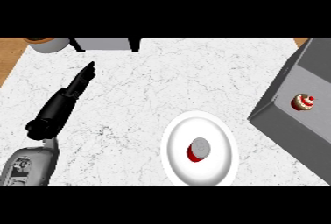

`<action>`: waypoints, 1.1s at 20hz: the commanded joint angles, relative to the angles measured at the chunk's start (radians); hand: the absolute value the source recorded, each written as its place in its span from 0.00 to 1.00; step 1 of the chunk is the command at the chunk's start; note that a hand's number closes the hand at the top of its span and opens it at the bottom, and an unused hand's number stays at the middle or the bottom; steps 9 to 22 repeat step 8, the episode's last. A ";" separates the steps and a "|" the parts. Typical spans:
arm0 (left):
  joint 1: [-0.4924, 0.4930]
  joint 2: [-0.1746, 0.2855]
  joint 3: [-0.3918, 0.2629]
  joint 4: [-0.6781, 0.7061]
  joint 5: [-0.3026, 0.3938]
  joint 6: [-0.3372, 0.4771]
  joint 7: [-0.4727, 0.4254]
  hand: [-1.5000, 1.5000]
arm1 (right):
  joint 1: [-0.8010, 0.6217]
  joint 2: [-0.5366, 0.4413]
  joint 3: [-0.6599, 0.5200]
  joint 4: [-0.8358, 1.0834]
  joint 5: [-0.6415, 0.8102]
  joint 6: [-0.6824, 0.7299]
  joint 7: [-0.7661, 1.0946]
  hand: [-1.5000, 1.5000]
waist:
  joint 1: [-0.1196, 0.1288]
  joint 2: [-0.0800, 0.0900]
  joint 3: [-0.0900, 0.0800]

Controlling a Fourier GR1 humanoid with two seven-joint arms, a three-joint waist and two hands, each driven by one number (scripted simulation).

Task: Pick the cupcake from the plate and place it in the cardboard box

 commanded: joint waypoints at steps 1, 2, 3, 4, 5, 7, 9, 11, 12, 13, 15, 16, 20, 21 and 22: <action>0.023 0.017 0.003 -0.016 0.004 -0.016 -0.015 0.50 | -0.058 0.001 -0.191 0.127 -0.175 0.039 0.093 0.00 | 0.012 0.002 -0.001; 0.030 0.007 0.006 0.004 0.005 -0.011 -0.047 0.50 | -0.063 -0.004 -0.214 0.152 -0.193 0.031 0.125 0.00 | 0.009 0.005 -0.002; 0.023 -0.019 -0.032 -0.022 -0.018 0.004 -0.018 0.50 | -0.090 -0.041 -0.235 0.186 -0.199 0.004 0.158 0.00 | 0.022 0.010 0.000; 0.019 0.021 0.018 0.020 0.017 -0.027 -0.048 0.50 | -0.093 -0.063 -0.263 0.194 -0.229 0.022 0.194 0.00 | 0.008 0.006 -0.002; 0.002 0.001 -0.004 0.031 -0.010 -0.005 -0.058 0.50 | -0.122 -0.087 -0.267 0.229 -0.229 0.006 0.210 0.00 | 0.020 0.013 -0.001; -0.002 0.001 0.000 0.041 -0.008 -0.008 -0.054 0.50 | -0.096 -0.139 -0.285 0.246 -0.249 0.019 0.178 0.00 | 0.015 0.011 -0.001; -0.019 -0.013 -0.007 0.018 -0.009 0.003 -0.010 0.50 | -0.019 -0.190 -0.298 0.260 -0.248 0.046 0.105 0.00 | 0.017 0.017 0.002; -0.019 -0.013 -0.007 0.018 -0.009 0.003 -0.010 0.50 | -0.019 -0.190 -0.298 0.260 -0.248 0.046 0.105 0.00 | 0.017 0.017 0.002; -0.019 -0.013 -0.007 0.018 -0.009 0.003 -0.010 0.50 | -0.019 -0.190 -0.298 0.260 -0.248 0.046 0.105 0.00 | 0.017 0.017 0.002; -0.019 -0.013 -0.007 0.018 -0.009 0.003 -0.010 0.50 | -0.019 -0.190 -0.298 0.260 -0.248 0.046 0.105 0.00 | 0.017 0.017 0.002; -0.019 -0.013 -0.007 0.018 -0.009 0.003 -0.010 0.50 | -0.019 -0.190 -0.298 0.260 -0.248 0.046 0.105 0.00 | 0.017 0.017 0.002; -0.019 -0.013 -0.007 0.018 -0.009 0.003 -0.010 0.50 | -0.019 -0.190 -0.298 0.260 -0.248 0.046 0.105 0.00 | 0.017 0.017 0.002; -0.019 -0.013 -0.007 0.018 -0.009 0.003 -0.010 0.50 | -0.019 -0.190 -0.298 0.260 -0.248 0.046 0.105 0.00 | 0.017 0.017 0.002; -0.019 -0.013 -0.007 0.018 -0.009 0.003 -0.010 0.50 | -0.019 -0.190 -0.298 0.260 -0.248 0.046 0.105 0.00 | 0.017 0.017 0.002; -0.019 -0.013 -0.007 0.018 -0.009 0.003 -0.010 0.50 | -0.019 -0.190 -0.298 0.260 -0.248 0.046 0.105 0.00 | 0.017 0.017 0.002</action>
